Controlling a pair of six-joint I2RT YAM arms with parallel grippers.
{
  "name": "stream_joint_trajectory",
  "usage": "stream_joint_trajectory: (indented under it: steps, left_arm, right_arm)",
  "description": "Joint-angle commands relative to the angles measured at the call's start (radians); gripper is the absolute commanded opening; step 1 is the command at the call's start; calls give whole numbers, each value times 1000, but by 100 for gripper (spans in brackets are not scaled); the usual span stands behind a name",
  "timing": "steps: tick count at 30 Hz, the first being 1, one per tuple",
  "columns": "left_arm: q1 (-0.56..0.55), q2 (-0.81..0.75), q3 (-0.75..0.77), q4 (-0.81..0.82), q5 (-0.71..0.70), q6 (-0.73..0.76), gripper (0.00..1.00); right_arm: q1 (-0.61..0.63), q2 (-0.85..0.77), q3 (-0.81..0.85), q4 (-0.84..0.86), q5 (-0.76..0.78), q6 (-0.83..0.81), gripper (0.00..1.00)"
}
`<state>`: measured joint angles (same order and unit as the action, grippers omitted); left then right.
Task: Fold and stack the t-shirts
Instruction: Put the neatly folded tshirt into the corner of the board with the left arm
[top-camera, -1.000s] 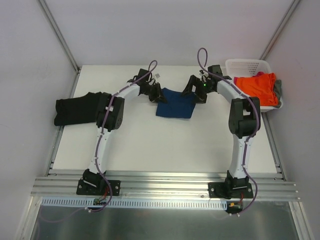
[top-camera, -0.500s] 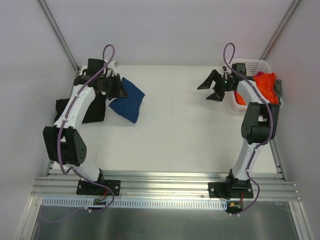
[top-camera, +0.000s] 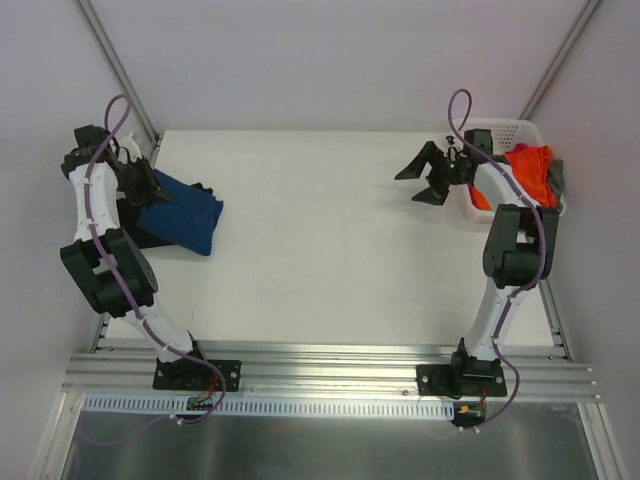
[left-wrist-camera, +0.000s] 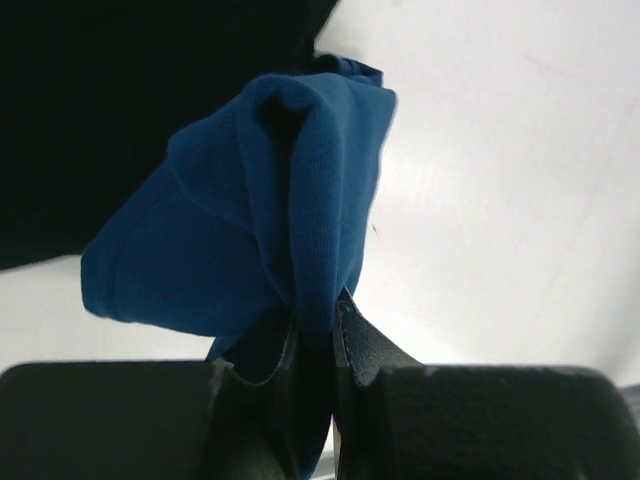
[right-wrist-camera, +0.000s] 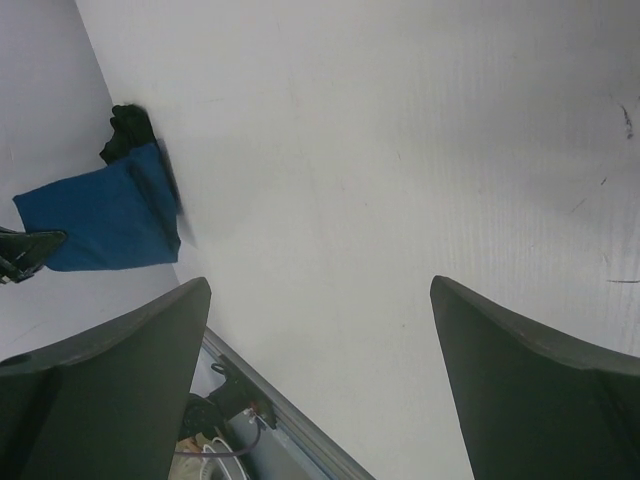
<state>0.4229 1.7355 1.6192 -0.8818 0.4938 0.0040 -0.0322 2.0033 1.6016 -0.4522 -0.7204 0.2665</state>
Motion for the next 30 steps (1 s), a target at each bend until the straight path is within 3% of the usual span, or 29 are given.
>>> stream_joint_trajectory:
  steps: [1,7,10,20,30]
  left_arm:
    - [5,45,198,-68,51,76,0]
    - [13,133,382,-89,80,59,0]
    - [10,148,406,-89,84,62,0]
    - [31,133,346,-92,98,65,0]
    - [76,177,311,-98,-37,62,0]
  right_arm:
    - [6,-63,-34,20,-17,13,97]
    - [6,-81,-57,35,-10,13,97]
    - [6,-86,-57,38,-2,13,97]
    - [14,-94,-65,37,4,10,97]
    - [26,-87,-75,44,7,7,97]
